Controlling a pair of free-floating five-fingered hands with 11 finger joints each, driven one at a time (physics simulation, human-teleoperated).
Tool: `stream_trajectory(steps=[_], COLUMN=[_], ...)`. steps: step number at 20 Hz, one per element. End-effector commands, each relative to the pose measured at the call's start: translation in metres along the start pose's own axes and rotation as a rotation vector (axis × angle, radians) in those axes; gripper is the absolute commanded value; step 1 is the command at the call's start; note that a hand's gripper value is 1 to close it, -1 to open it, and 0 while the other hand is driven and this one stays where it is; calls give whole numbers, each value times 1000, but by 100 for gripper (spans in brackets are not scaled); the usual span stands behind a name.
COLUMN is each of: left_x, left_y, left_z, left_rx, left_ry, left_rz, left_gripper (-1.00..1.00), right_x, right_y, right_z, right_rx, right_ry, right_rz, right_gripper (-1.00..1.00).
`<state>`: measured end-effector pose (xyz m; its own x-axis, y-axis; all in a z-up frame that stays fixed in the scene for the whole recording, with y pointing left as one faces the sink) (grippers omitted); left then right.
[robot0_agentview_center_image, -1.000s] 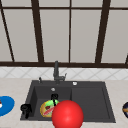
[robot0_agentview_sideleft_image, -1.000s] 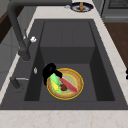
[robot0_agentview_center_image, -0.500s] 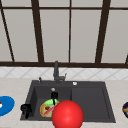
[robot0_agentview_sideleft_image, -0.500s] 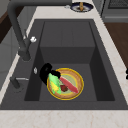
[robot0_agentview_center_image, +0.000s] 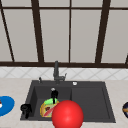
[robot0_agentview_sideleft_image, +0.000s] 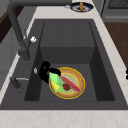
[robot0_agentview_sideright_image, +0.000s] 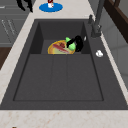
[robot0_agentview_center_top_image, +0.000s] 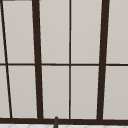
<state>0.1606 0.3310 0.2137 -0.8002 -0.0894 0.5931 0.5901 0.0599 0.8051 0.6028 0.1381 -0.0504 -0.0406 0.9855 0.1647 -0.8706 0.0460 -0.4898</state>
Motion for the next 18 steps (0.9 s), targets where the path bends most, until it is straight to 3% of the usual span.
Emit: stream_trajectory(steps=[1,5,8,9,16,17,18], left_x=[0,0,0,0,0,0,0], left_y=[0,0,0,0,0,0,0], left_z=[0,0,0,0,0,0,0], left_rx=[0,0,0,0,0,0,0], left_ry=[0,0,0,0,0,0,0], left_rz=[0,0,0,0,0,0,0], left_gripper=[0,0,0,0,0,0,0], right_x=[0,-2,-2,0,-1,-1,0], right_y=[-16,-3,13,15,5,3,2], right_z=[-6,-11,-2,3,0,-1,1], right_rx=[43,17,-59,-46,-108,-93,-72], right_ry=[-13,-4,2,13,0,-2,6], right_rz=[25,31,45,15,16,12,12], right_gripper=[100,100,100,100,100,-100,-100])
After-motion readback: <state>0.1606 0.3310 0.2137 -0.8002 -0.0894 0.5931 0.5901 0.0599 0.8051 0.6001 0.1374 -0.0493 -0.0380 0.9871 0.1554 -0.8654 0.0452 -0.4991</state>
